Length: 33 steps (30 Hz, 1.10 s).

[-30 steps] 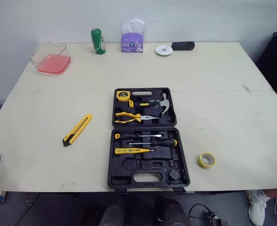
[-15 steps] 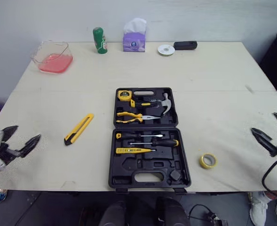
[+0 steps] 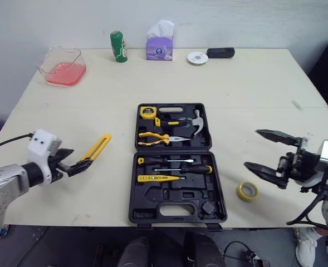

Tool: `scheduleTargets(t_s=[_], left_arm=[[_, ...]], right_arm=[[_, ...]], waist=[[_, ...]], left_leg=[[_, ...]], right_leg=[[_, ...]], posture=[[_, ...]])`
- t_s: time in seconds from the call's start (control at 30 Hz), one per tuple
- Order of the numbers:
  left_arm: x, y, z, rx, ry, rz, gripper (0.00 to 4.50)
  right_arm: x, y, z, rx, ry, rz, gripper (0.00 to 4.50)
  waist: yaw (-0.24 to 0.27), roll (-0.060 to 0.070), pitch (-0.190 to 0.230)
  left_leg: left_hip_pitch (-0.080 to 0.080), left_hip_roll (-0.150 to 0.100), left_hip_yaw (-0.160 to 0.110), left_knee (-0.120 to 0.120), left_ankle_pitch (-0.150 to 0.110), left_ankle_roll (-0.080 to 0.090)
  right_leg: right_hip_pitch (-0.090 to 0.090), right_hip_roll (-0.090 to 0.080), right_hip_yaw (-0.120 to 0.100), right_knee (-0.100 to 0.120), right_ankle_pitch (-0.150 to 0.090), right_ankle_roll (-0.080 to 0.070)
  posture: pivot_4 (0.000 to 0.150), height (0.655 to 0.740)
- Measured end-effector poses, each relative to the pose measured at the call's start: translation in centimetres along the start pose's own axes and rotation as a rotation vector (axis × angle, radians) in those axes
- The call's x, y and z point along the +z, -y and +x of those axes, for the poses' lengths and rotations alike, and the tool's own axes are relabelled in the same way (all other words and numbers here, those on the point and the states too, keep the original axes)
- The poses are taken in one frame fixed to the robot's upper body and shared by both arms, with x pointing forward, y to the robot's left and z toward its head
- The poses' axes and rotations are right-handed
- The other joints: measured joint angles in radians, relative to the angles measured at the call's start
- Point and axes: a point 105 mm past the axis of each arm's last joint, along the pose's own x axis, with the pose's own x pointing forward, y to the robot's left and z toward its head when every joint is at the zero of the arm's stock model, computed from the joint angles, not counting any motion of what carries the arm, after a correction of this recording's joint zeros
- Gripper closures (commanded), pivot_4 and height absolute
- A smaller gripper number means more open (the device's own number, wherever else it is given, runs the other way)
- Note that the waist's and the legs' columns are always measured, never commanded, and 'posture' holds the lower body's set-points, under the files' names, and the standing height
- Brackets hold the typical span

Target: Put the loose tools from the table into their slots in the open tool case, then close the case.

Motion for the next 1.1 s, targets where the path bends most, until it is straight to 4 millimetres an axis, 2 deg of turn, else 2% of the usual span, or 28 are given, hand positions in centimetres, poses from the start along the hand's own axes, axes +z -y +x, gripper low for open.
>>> scheduleTargets(t_s=[0.2,0.5,0.6,0.67,0.77,0.8,0.97,1.1], left_arm=[[-0.5,-0.5,3.0,0.029,-0.049,0.011,0.05],[-0.4,-0.7,4.3,0.019,-0.075,0.070,0.05],[-0.5,-0.8,4.4,0.014,-0.078,0.076,0.79],[-0.6,-0.8,4.5,0.008,-0.079,0.082,1.61],[-0.8,-0.6,4.6,-0.005,-0.084,0.084,3.06],[-1.0,-0.6,4.6,-0.004,-0.088,0.085,3.24],[-1.1,-0.7,4.6,0.003,-0.077,0.100,3.24],[-0.6,-1.2,4.7,0.031,0.006,0.097,3.24]], right_arm=[[-0.2,-0.6,0.9,0.052,0.010,0.025,0.00],[-0.2,-0.7,1.1,0.052,0.001,0.032,0.00],[-0.4,-0.8,1.0,0.051,-0.008,0.048,0.00],[-0.6,-0.9,0.9,0.047,-0.017,0.067,0.00],[-0.5,-0.9,1.0,0.043,-0.017,0.063,0.00],[-0.5,-0.9,1.1,0.044,-0.019,0.059,0.00],[-0.5,-0.9,1.1,0.041,-0.028,0.054,0.00],[-0.5,-0.8,1.2,0.038,-0.031,0.049,0.00]], waist=[[0.003,-0.001,0.001],[0.015,-0.001,0.001],[0.016,-0.001,0.000],[0.016,-0.001,0.000],[0.016,0.000,-0.001],[0.016,0.001,-0.001],[0.015,0.002,-0.002],[0.018,0.003,-0.002]], left_leg=[[-0.001,0.001,0.000,0.000,0.000,0.000],[0.000,0.001,0.001,0.002,0.001,0.000],[0.001,0.001,0.001,0.002,0.001,-0.001],[0.002,0.001,0.001,0.002,0.001,-0.001],[0.003,0.001,0.002,0.002,0.001,-0.001],[0.003,0.001,0.002,0.002,0.001,-0.001],[0.003,0.002,0.002,0.002,0.001,-0.001],[0.003,0.002,0.002,0.002,0.001,-0.002]], right_leg=[[0.000,0.002,0.000,-0.001,0.000,0.000],[0.000,0.003,0.001,0.000,0.000,0.000],[0.000,0.003,0.001,0.000,0.000,0.000],[0.000,0.002,0.002,0.000,0.000,0.000],[0.001,0.002,0.002,0.000,0.000,0.000],[0.001,0.002,0.003,0.000,0.000,0.000],[0.000,0.002,0.003,0.000,0.000,0.000],[0.000,0.002,0.003,0.000,0.000,-0.001]], posture=[[0.150,0.7400],[0.150,0.7400],[0.150,0.7400],[0.150,0.7400],[0.150,0.7400],[0.150,0.7400],[0.150,0.7400],[0.150,0.7400]])
